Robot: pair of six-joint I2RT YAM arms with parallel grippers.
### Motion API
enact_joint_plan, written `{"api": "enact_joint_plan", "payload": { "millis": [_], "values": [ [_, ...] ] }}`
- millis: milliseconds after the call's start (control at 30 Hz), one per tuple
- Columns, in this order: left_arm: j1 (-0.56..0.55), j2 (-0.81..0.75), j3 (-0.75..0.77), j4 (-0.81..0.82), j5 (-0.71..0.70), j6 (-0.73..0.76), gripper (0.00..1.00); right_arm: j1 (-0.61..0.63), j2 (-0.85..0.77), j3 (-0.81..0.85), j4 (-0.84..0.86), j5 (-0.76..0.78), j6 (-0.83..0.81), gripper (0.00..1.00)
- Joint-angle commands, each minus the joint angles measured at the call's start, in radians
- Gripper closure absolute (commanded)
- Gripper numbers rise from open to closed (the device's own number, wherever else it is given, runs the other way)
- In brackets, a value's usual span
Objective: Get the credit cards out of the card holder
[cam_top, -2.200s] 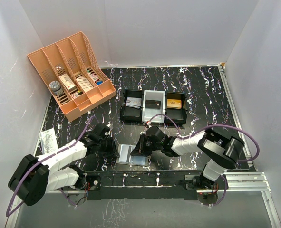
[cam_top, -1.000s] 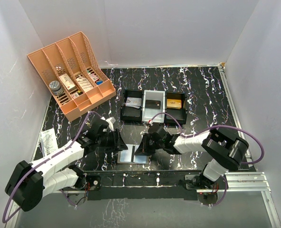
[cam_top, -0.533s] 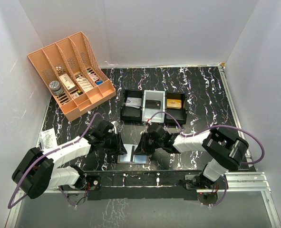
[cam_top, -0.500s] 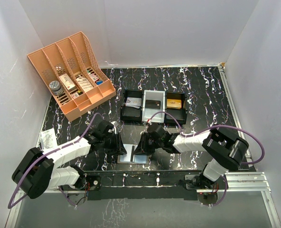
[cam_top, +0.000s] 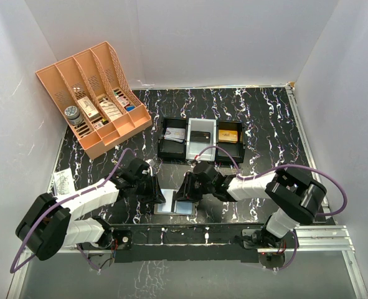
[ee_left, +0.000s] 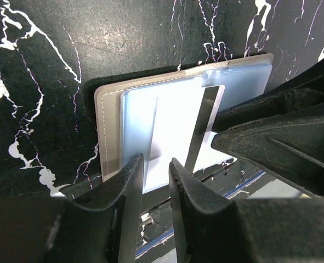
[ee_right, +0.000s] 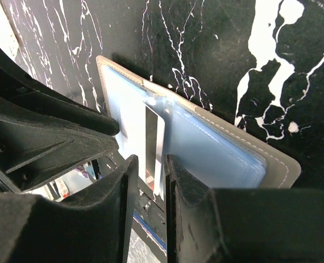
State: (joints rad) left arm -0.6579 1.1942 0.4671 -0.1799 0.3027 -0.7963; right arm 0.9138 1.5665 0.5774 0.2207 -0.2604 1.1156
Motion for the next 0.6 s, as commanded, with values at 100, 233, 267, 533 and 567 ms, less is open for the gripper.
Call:
{"api": "enact_joint_plan", "payload": {
  "millis": [100,233,267,533,567],
  "values": [
    [-0.011,0.005,-0.021,-0.038,-0.017,0.004,0.77,-0.003,0.041,-0.008,0.104,0.011,0.046,0.76],
    [-0.014,0.011,-0.021,-0.039,-0.017,0.009,0.77,-0.002,0.058,-0.007,0.113,0.010,0.057,0.77],
    [-0.014,0.013,-0.021,-0.039,-0.019,0.009,0.77,-0.002,0.061,-0.007,0.120,0.005,0.059,0.77],
    [-0.016,-0.019,-0.054,-0.037,-0.033,-0.006,0.80,-0.018,0.013,-0.034,0.177,-0.046,0.009,0.95],
    [-0.015,-0.023,-0.059,-0.032,-0.032,-0.008,0.80,-0.023,0.013,-0.030,0.169,-0.068,-0.002,0.97]
  ]
}}
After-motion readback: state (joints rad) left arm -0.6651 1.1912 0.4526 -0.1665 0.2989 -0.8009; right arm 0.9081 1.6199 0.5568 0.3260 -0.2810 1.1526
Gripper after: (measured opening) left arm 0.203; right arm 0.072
